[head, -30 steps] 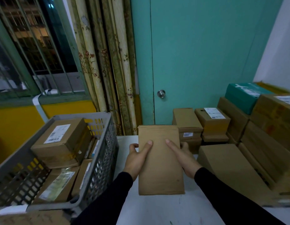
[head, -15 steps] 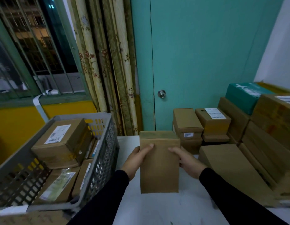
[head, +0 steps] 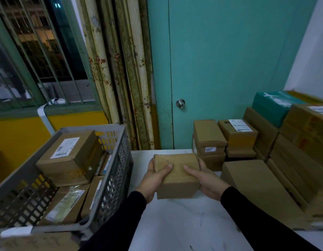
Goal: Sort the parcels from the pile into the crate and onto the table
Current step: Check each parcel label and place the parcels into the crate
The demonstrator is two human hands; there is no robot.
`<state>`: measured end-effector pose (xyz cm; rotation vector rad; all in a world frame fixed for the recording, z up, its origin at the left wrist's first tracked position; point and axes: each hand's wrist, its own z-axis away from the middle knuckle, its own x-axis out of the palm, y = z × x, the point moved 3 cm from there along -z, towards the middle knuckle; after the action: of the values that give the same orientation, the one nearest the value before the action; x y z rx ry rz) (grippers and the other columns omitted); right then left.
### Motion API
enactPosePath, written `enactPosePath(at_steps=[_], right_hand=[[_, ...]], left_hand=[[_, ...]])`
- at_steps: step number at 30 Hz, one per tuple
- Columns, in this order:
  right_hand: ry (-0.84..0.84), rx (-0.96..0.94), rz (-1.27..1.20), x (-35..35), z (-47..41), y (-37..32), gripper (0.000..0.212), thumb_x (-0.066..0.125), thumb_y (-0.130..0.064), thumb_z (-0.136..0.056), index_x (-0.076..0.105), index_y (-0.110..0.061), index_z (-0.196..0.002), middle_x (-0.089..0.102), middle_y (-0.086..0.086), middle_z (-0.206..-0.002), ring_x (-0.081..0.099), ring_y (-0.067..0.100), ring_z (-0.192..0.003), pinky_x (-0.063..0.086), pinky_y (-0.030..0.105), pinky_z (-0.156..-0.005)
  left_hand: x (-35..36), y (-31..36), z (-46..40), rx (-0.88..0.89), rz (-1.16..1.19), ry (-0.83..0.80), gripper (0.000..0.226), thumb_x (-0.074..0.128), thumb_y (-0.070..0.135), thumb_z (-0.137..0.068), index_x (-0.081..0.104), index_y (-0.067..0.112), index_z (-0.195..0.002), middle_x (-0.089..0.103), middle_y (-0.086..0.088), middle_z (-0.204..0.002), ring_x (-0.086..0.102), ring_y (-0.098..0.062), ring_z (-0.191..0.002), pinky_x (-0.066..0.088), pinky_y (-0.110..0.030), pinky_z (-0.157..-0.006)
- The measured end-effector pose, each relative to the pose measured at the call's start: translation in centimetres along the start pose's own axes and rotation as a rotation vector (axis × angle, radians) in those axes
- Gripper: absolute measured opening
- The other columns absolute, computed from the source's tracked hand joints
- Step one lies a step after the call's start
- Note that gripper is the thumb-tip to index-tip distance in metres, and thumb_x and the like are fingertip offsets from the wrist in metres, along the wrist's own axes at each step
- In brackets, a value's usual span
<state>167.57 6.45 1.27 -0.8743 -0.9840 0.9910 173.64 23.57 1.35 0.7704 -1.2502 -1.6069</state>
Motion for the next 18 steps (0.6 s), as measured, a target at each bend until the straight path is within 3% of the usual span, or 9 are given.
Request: enactPosePath(at_steps=[3,7,13,18], right_hand=[[0.016,-0.019,-0.009,0.37,-0.1,0.09,0.076,0.07,-0.013,-0.092,0.028,-0.033,-0.153,0.06,0.005,-0.128,0.064,0.025,-0.112,0.057,0.039,-0.09],[0.034,-0.034,-0.022,0.56,0.18,0.48,0.066,0.069,-0.014,-0.093,0.032,-0.039,-0.142,0.061,0.001,-0.125,0.063,0.023,-0.112,0.056,0.037,-0.09],[0.041,-0.065,0.004,0.55,-0.05,0.04,0.071,0.071,-0.016,-0.093,0.029,-0.037,-0.146,0.059,0.001,-0.126,0.062,0.022,-0.112,0.055,0.035,-0.087],[0.051,-0.07,0.033,0.17,0.07,0.5,0.07,0.072,-0.019,-0.092,0.031,-0.037,-0.146,0.056,0.002,-0.131,0.059,0.025,-0.117,0.053,0.042,-0.099]], left_hand=[[-0.03,-0.33,-0.36,0.043,0.025,0.015,0.062,0.076,0.028,-0.089,0.043,0.035,-0.14,0.066,-0.002,-0.125,0.066,-0.025,-0.112,0.057,-0.041,-0.093],[-0.09,-0.35,-0.17,0.077,0.004,0.032,0.057,0.074,0.024,-0.091,0.043,0.036,-0.138,0.065,0.0,-0.123,0.066,-0.021,-0.11,0.056,-0.032,-0.086],[-0.08,0.27,-0.17,0.106,-0.031,0.037,0.057,0.073,0.025,-0.093,0.042,0.035,-0.139,0.065,0.001,-0.121,0.065,-0.019,-0.11,0.055,-0.026,-0.082],[0.12,0.06,0.01,0.127,-0.096,0.041,0.06,0.072,0.026,-0.093,0.04,0.034,-0.143,0.064,0.001,-0.123,0.064,-0.018,-0.111,0.055,-0.027,-0.084]])
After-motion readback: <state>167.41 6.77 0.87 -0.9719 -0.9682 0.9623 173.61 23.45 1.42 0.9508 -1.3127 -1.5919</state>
